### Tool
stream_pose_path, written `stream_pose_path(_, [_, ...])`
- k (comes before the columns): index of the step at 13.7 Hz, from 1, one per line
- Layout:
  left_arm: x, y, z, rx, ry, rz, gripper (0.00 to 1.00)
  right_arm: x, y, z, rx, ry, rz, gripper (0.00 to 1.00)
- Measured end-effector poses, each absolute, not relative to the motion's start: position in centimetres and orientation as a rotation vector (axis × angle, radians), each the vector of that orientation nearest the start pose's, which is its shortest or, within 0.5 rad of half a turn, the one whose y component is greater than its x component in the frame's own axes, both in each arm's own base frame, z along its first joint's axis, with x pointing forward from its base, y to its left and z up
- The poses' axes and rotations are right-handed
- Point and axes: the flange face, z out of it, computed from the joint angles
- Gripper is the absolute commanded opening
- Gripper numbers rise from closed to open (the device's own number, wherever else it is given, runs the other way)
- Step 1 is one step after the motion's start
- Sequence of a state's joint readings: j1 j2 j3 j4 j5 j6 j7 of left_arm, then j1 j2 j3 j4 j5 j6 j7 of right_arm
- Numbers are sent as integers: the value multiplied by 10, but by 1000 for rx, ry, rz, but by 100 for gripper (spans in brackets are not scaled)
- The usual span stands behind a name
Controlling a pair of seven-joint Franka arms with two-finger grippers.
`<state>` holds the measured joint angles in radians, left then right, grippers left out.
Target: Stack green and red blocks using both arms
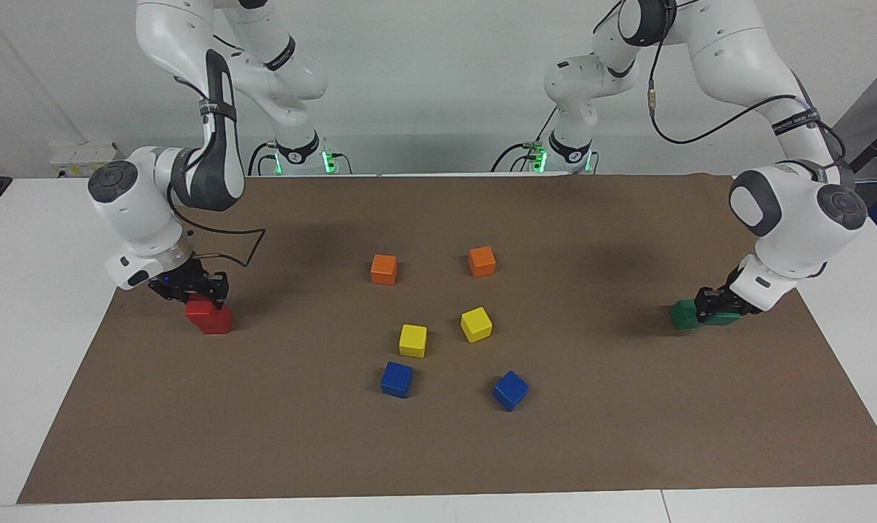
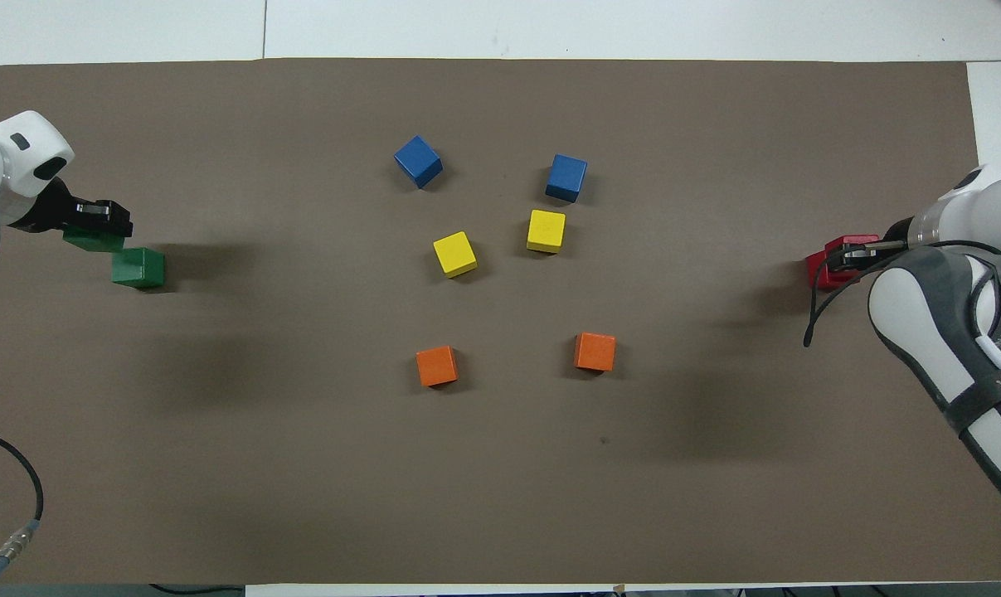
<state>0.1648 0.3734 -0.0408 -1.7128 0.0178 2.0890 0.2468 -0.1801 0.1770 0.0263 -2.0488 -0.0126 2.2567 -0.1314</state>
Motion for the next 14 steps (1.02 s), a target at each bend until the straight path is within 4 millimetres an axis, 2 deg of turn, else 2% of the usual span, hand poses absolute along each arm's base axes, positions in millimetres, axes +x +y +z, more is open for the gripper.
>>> stream_pose_path(6, [630, 82, 364, -3133, 226, 19, 0, 569, -92, 355, -3150, 32, -33, 19])
stream_pose_path(11, [621, 86, 366, -3120, 215, -73, 0, 569, -94, 355, -3150, 36, -36, 19])
stream_pose_path(14, [613, 86, 356, -3110, 212, -138, 0, 569, -94, 355, -3150, 37, -37, 19])
